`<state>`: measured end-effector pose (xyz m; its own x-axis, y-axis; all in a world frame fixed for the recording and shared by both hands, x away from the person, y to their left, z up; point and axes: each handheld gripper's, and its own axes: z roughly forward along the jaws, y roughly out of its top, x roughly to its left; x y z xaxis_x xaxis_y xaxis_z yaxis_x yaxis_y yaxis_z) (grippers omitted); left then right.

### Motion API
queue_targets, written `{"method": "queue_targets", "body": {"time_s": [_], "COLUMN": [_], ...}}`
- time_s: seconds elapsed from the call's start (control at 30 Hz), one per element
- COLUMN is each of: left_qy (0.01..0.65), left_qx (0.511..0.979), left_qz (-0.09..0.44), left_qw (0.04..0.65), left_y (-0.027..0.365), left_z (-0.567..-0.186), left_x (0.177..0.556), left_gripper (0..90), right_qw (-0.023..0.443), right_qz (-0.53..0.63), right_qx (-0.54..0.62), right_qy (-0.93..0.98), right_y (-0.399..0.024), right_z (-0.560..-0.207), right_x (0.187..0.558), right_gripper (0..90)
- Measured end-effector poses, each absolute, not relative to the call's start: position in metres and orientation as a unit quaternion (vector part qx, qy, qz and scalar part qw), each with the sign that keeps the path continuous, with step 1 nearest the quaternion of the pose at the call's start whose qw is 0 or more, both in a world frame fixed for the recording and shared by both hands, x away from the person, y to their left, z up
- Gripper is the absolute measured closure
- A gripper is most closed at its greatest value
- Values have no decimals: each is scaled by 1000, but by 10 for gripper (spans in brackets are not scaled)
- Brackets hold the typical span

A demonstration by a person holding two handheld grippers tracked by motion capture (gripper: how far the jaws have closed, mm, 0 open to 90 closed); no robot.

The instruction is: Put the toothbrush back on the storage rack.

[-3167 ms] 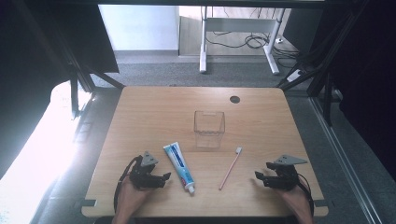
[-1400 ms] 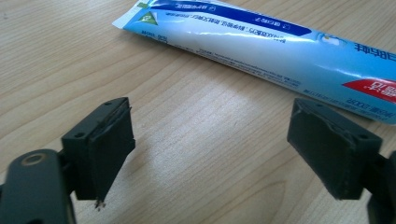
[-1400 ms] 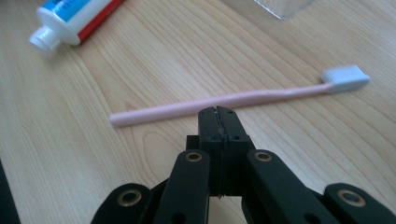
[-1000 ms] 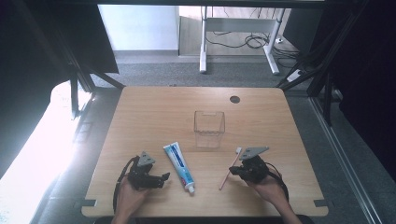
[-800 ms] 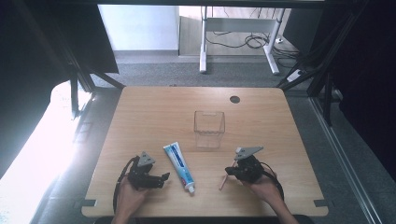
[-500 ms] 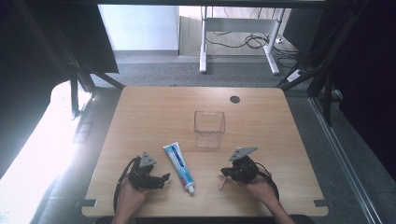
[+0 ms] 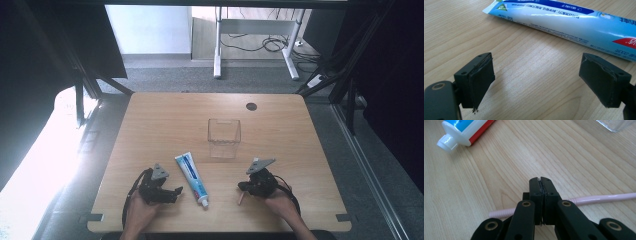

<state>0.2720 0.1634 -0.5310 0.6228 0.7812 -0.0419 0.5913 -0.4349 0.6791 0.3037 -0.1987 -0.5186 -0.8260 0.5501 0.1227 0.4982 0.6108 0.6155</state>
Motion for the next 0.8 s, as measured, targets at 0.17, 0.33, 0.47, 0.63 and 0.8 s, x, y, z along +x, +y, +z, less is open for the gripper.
{"method": "queue_targets", "body": {"time_s": [0.17,0.33,0.47,0.63,0.8], "left_qy": [408,406,406,406,404], "left_qx": [838,840,840,840,842], "left_qz": [141,141,141,140,143], "left_qw": [334,332,332,331,329], "left_y": [162,161,161,160,160], "left_z": [-531,-532,-532,-532,-532], "left_x": [272,272,272,271,271], "left_gripper": [129,130,129,130,129], "right_qw": [37,37,39,41,45], "right_qz": [329,324,324,322,318], "right_qx": [297,300,304,310,317], "right_qy": [896,897,895,894,892], "right_y": [-205,-211,-217,-226,-236], "right_z": [-519,-519,-518,-518,-518], "right_x": [301,299,295,292,289], "right_gripper": [882,876,873,872,872]}}
